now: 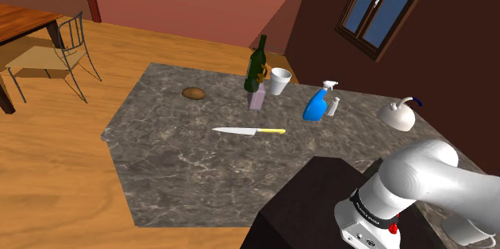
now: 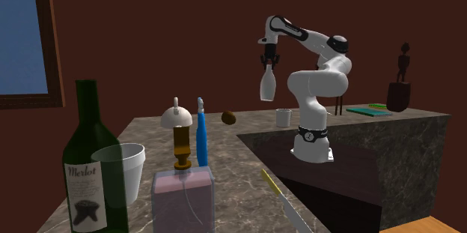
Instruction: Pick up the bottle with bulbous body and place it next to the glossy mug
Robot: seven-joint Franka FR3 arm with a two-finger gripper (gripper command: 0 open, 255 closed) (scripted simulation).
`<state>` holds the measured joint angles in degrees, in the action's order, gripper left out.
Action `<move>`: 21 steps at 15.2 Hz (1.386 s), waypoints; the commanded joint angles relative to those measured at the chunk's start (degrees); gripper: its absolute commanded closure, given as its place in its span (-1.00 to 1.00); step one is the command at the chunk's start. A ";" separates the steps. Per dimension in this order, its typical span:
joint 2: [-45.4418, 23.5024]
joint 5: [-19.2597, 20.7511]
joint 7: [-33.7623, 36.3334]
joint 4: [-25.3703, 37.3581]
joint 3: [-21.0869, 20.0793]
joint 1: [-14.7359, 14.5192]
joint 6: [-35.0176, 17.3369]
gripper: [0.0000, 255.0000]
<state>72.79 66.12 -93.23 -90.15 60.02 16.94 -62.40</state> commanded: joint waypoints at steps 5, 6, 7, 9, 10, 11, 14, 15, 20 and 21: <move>3.09 1.45 1.01 -4.85 1.37 1.88 -2.38 1.00; 3.57 1.72 1.15 -5.59 1.64 2.16 -2.76 1.00; 4.05 1.99 1.28 -6.31 1.91 2.45 -3.14 1.00; 4.99 2.55 1.52 -7.71 2.48 3.00 -3.88 1.00; 5.45 2.84 1.64 -8.39 2.78 3.27 -4.26 1.00; 5.90 3.13 1.74 -9.05 3.08 3.54 -4.63 1.00; 7.23 4.06 2.03 -10.95 4.05 4.31 -5.73 1.00; 7.66 4.38 2.12 -11.56 4.39 4.56 -6.09 1.00; 9.75 6.06 2.48 -14.40 6.18 5.75 -7.90 1.00; 10.15 6.41 2.54 -14.93 6.56 5.97 -8.26 1.00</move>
<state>82.48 72.16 -90.71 -104.45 66.23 22.57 -70.28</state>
